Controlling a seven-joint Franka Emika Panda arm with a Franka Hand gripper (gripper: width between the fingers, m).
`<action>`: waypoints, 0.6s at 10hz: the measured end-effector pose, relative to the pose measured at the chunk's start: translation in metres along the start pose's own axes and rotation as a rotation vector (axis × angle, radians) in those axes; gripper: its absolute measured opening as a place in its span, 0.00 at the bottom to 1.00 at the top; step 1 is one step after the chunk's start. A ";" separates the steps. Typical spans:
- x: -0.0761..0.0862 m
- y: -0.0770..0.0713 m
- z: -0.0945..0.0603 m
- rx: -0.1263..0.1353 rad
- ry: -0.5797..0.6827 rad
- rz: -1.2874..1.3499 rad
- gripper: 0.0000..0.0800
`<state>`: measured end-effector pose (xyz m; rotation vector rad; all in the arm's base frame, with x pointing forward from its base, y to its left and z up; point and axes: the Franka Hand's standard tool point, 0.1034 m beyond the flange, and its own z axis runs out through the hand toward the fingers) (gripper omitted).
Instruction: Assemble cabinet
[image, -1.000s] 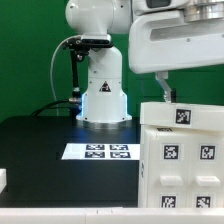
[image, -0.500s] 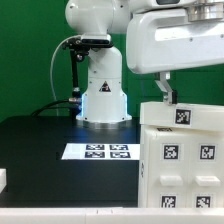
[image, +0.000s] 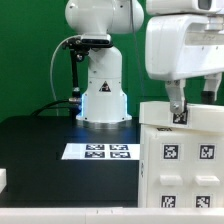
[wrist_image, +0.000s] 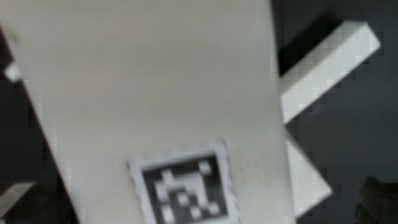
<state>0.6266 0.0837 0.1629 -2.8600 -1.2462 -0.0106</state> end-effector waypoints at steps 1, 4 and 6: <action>-0.003 0.004 0.005 -0.001 -0.003 0.014 1.00; -0.006 0.006 0.007 0.000 -0.006 0.057 0.84; -0.006 0.007 0.007 0.000 -0.006 0.150 0.69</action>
Offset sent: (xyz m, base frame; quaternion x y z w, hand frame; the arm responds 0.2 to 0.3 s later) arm 0.0000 0.0000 0.0000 0.0000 0.0000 0.0650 0.9979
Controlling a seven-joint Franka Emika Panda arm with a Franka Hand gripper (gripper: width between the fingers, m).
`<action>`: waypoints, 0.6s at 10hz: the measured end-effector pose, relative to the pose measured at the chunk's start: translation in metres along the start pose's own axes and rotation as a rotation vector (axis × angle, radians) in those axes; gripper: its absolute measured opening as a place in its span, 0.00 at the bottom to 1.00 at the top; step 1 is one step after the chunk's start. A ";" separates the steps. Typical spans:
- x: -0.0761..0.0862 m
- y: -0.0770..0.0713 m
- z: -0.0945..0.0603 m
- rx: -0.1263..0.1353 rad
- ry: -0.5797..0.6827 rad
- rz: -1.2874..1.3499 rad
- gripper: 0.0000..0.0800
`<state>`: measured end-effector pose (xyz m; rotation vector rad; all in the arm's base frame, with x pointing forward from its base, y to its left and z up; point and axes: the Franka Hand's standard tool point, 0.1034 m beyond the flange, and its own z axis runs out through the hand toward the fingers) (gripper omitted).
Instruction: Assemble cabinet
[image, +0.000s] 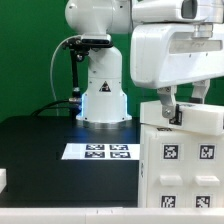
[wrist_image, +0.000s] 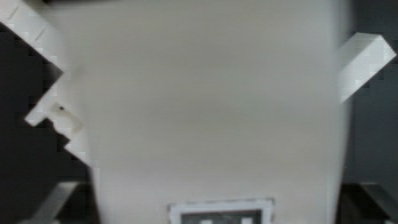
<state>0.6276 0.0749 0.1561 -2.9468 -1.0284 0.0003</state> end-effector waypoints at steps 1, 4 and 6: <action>0.000 0.001 0.000 0.002 0.004 0.117 0.69; -0.006 0.004 0.001 -0.003 0.011 0.630 0.69; -0.004 0.003 0.001 0.003 0.017 0.930 0.69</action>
Offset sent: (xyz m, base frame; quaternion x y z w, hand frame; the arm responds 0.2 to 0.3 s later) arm -0.0253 -0.0103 -0.0006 -0.0260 0.0103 0.4930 0.8696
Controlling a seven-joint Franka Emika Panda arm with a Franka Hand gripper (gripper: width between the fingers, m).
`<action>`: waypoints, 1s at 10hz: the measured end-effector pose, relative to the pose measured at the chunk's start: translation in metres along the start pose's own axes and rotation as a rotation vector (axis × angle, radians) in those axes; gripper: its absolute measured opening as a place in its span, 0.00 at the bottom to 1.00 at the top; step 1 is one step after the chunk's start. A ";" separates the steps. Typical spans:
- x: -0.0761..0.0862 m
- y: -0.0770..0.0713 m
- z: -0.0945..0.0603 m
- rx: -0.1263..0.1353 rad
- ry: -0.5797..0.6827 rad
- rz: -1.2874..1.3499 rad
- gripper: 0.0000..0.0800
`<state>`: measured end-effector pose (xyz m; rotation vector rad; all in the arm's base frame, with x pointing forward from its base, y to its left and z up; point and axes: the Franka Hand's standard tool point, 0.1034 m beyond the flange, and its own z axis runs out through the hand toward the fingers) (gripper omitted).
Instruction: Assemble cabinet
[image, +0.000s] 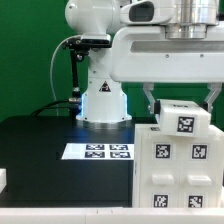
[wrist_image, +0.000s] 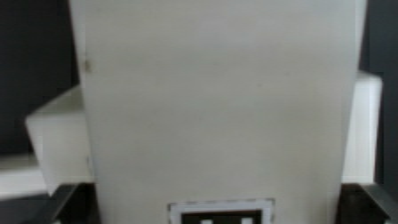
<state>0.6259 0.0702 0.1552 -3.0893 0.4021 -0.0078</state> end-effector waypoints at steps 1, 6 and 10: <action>0.000 -0.001 0.000 0.000 0.000 0.066 0.69; -0.002 0.001 -0.001 0.005 0.004 0.591 0.69; -0.002 -0.005 0.000 0.065 -0.032 1.176 0.69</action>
Offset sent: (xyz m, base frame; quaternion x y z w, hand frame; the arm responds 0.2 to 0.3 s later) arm 0.0000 0.0000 0.0000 0.0000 0.0000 0.1938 0.9810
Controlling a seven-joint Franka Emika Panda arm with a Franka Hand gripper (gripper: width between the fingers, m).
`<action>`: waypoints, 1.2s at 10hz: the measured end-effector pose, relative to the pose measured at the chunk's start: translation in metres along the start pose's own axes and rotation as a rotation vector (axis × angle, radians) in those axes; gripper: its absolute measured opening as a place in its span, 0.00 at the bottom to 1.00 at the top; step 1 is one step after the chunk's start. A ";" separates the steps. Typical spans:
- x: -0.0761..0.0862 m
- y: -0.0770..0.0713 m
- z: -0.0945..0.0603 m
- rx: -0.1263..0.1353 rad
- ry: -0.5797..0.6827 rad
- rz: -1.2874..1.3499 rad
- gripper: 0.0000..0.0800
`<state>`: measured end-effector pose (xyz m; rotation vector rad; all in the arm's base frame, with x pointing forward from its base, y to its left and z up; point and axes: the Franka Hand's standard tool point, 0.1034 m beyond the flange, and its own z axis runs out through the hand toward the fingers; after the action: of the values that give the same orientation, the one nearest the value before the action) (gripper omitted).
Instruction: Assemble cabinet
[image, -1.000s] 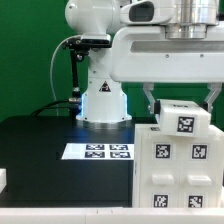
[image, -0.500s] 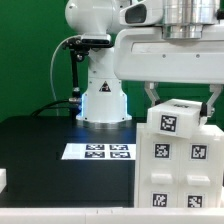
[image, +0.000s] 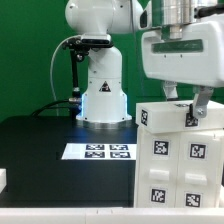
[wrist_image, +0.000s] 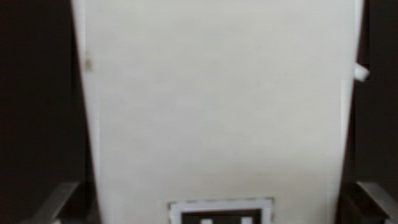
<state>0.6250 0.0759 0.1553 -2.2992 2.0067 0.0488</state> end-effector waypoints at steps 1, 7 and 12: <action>-0.001 0.000 0.000 0.002 -0.003 0.091 0.69; -0.004 -0.010 -0.001 0.064 -0.074 0.674 0.69; -0.008 -0.016 0.000 0.104 -0.101 0.695 0.69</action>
Offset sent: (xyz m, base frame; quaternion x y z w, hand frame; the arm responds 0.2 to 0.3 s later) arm 0.0000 0.0000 0.0000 0.0000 0.0000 0.1938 0.9810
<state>0.6398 0.0864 0.1565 -1.4101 2.5629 0.0994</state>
